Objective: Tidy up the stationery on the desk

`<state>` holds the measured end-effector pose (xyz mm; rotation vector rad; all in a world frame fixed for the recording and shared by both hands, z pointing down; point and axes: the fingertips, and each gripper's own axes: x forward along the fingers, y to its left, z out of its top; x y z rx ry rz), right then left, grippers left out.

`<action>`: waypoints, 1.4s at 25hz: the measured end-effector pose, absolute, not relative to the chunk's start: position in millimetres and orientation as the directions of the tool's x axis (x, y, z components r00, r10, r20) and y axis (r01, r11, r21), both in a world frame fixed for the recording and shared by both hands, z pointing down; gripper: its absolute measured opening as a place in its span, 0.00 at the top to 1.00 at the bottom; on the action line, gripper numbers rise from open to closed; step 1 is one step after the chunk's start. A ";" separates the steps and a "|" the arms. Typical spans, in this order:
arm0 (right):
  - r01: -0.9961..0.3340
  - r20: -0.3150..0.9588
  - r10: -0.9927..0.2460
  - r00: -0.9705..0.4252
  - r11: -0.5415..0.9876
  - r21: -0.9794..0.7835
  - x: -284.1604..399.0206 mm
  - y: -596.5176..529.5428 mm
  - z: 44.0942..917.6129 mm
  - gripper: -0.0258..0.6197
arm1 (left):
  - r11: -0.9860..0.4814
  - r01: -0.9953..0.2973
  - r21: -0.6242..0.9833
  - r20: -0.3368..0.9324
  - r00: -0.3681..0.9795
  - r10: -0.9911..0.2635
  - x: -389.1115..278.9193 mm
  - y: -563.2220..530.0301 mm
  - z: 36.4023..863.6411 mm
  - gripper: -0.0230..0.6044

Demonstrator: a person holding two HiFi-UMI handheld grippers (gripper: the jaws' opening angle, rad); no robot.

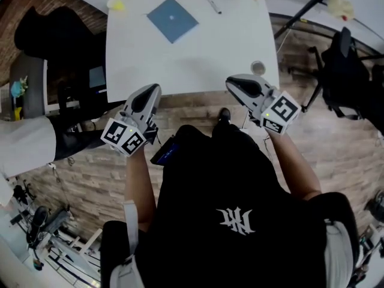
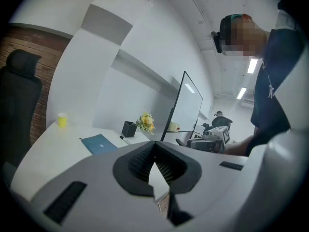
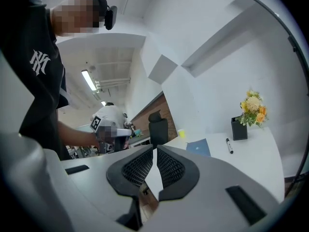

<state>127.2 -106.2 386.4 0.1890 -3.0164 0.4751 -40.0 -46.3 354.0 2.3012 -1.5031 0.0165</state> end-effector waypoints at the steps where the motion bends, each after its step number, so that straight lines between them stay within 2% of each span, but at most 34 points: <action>1: -0.130 0.103 -0.103 -0.989 0.944 -0.302 126.7 -113.4 388.4 0.88 | -0.343 -0.886 0.313 0.217 0.418 -0.882 -40.9 -51.5 352.1 0.96; 9: -0.156 0.128 -0.120 -0.984 0.934 -0.321 95.0 -163.0 394.2 0.88 | -0.334 -0.878 0.342 0.209 0.418 -0.884 -80.4 -97.2 355.9 0.96; 17: -0.191 0.170 -0.144 -0.975 0.932 -0.307 34.5 -198.0 385.5 0.88 | -0.370 -0.863 0.345 0.182 0.448 -0.875 -138.6 -141.1 358.4 0.96; 28: -0.239 0.279 -0.154 -0.948 0.923 -0.301 -45.5 -241.3 398.1 0.88 | -0.357 -0.840 0.409 0.271 0.486 -0.831 -208.4 -163.7 405.8 0.96; 35: -0.284 0.346 -0.187 -0.919 0.925 -0.254 -74.3 -274.1 409.2 0.88 | -0.364 -0.803 0.472 0.312 0.538 -0.783 -212.1 -190.7 442.7 0.96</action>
